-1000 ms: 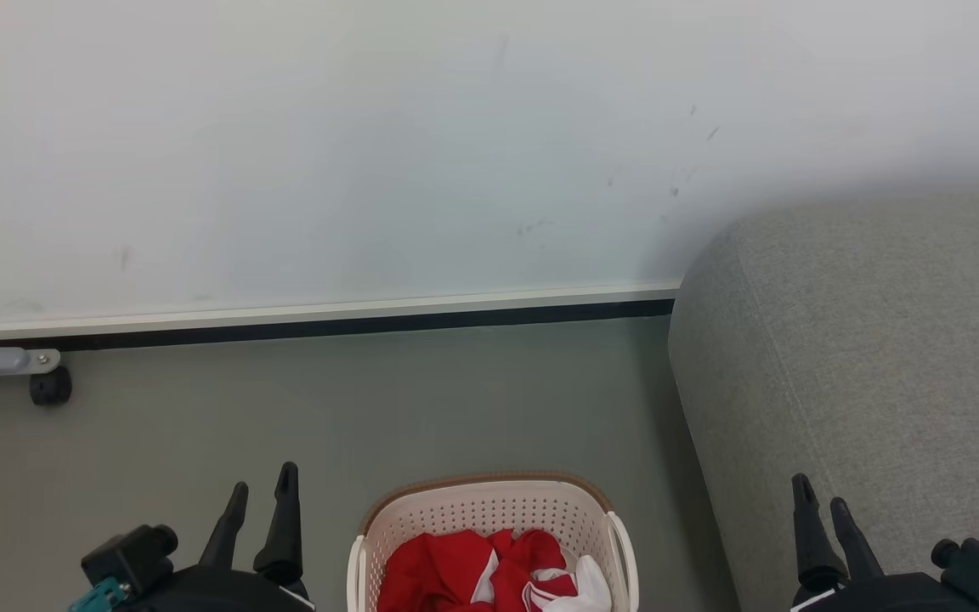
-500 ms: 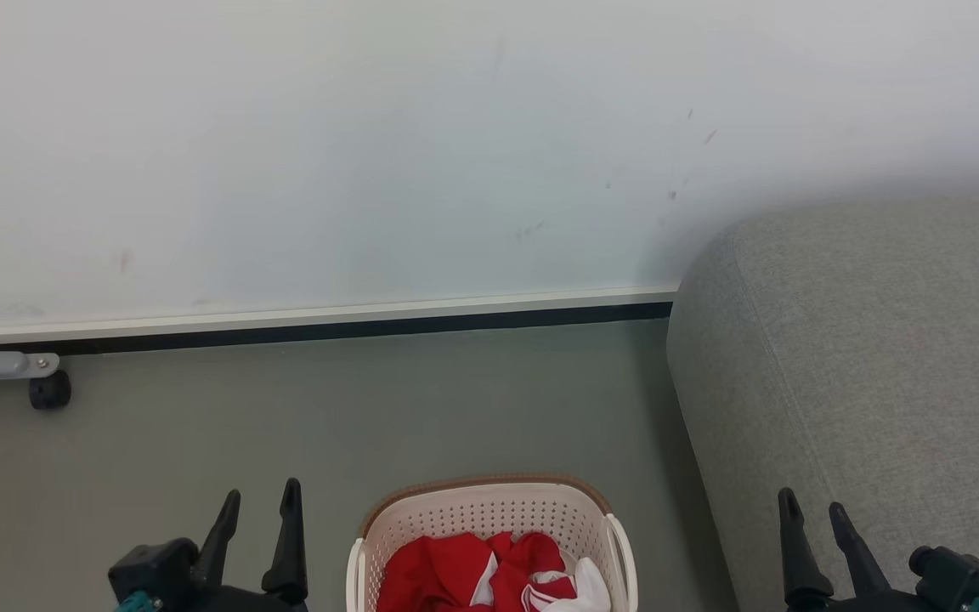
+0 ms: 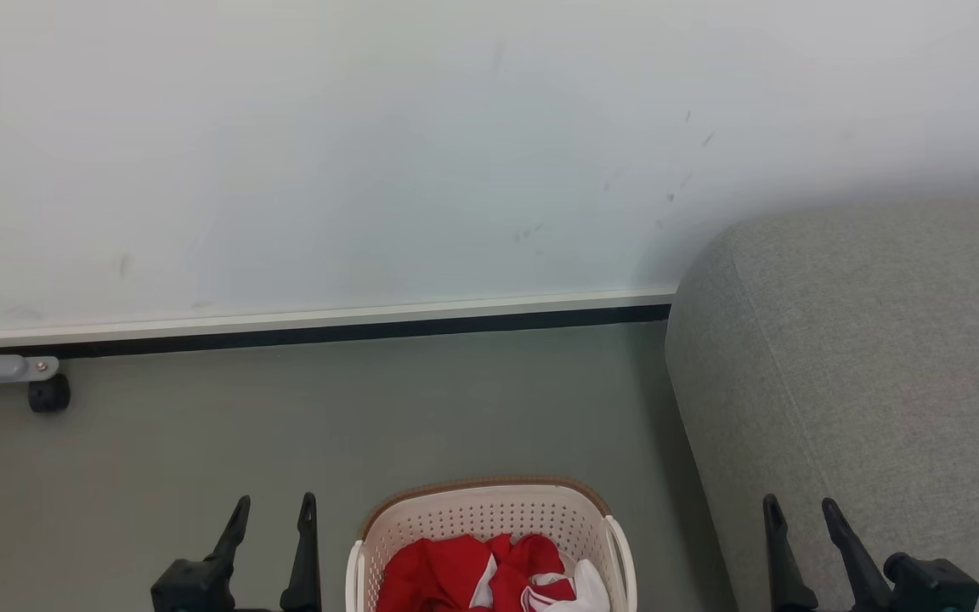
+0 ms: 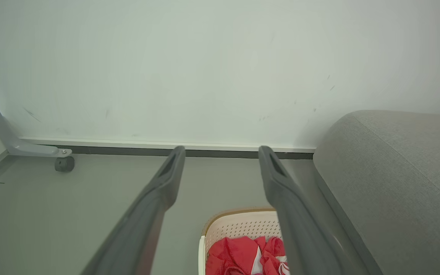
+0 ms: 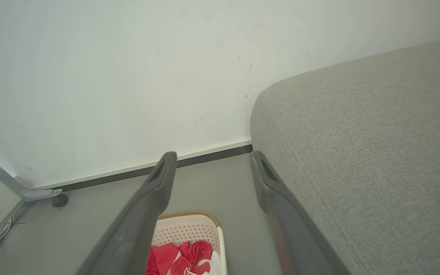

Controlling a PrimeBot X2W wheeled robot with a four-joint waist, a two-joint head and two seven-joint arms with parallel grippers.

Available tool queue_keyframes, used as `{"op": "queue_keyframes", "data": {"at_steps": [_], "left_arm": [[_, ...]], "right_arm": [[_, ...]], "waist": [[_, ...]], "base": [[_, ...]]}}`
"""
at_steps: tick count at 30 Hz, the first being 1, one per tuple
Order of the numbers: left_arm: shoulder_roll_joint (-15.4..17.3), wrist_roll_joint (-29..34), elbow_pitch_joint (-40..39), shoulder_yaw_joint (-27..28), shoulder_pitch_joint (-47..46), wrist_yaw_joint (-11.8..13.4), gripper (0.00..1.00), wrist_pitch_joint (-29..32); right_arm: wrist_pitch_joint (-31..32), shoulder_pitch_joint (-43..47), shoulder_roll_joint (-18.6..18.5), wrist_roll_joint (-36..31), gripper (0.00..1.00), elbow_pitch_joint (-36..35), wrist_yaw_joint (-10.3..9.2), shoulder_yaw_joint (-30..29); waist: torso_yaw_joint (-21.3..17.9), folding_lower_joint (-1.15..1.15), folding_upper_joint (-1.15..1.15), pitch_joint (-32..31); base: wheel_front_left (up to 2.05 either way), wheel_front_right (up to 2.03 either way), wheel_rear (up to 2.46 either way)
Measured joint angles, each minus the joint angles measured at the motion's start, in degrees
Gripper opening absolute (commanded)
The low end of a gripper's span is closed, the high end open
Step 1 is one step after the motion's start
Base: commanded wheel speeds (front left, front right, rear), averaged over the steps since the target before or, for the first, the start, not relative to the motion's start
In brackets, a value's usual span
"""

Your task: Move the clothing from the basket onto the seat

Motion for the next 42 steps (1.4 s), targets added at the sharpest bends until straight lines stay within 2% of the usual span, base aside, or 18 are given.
{"op": "queue_keyframes", "data": {"at_steps": [13,42], "left_arm": [[0.16,9.76,1.21,-1.34,0.05,0.99,1.00,-2.57],[-0.27,10.49,2.48,-0.48,0.05,-0.09,1.00,-2.57]], "right_arm": [[-2.50,1.07,-0.43,-9.58,1.00,-0.45,-0.70,1.99],[-2.50,1.31,-0.27,-9.99,1.00,-0.51,-0.49,0.59]], "waist": [[0.08,0.00,0.00,-0.24],[0.30,0.00,0.00,0.27]], "base": [[0.00,0.00,0.00],[0.00,0.00,0.00]]}}
